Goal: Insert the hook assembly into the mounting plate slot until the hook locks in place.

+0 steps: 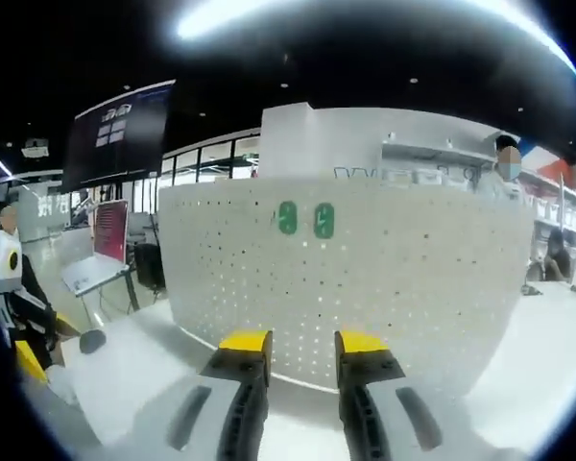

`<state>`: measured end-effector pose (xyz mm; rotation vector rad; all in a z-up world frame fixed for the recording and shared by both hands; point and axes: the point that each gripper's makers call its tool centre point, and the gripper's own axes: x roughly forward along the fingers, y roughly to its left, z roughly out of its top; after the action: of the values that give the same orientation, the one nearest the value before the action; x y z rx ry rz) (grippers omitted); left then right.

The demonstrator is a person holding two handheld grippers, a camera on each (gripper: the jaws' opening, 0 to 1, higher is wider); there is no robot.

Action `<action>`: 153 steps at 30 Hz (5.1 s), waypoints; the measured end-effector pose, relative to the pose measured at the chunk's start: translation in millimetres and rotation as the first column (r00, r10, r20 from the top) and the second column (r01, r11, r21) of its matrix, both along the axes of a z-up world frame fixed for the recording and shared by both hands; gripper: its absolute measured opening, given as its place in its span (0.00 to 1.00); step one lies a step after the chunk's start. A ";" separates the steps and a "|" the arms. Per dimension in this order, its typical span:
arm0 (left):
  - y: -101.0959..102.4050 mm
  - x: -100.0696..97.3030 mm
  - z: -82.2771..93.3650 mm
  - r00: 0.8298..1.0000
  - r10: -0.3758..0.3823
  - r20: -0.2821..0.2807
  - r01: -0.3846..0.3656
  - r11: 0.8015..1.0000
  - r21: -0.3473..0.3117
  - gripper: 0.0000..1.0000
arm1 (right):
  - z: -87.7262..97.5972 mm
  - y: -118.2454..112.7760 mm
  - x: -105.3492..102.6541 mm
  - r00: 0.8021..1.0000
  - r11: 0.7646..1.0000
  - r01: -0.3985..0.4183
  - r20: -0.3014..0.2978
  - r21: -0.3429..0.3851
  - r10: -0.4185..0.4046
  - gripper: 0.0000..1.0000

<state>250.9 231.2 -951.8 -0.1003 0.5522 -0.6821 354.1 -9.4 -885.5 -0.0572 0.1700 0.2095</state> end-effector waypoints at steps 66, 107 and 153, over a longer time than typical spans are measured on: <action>25.0 -23.9 -34.7 0.988 0.055 -0.142 -0.045 0.997 0.068 0.90 | -135.3 41.3 -136.6 0.864 0.973 -0.213 -0.448 0.090 0.231 0.29; 52.5 6.1 -60.3 0.968 0.113 -0.225 -0.088 0.989 0.120 0.87 | -182.6 195.1 -1.9 0.762 0.899 -0.393 -0.479 0.192 0.435 0.26; 54.0 7.2 -80.8 0.948 0.126 -0.291 -0.101 0.990 0.100 0.85 | -220.4 202.4 61.4 0.762 0.934 -0.335 -0.547 0.126 0.347 0.00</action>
<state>258.1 285.2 -1032.6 -0.1568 0.8574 -0.5326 415.5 193.0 -1105.9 -0.0029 0.7572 0.5969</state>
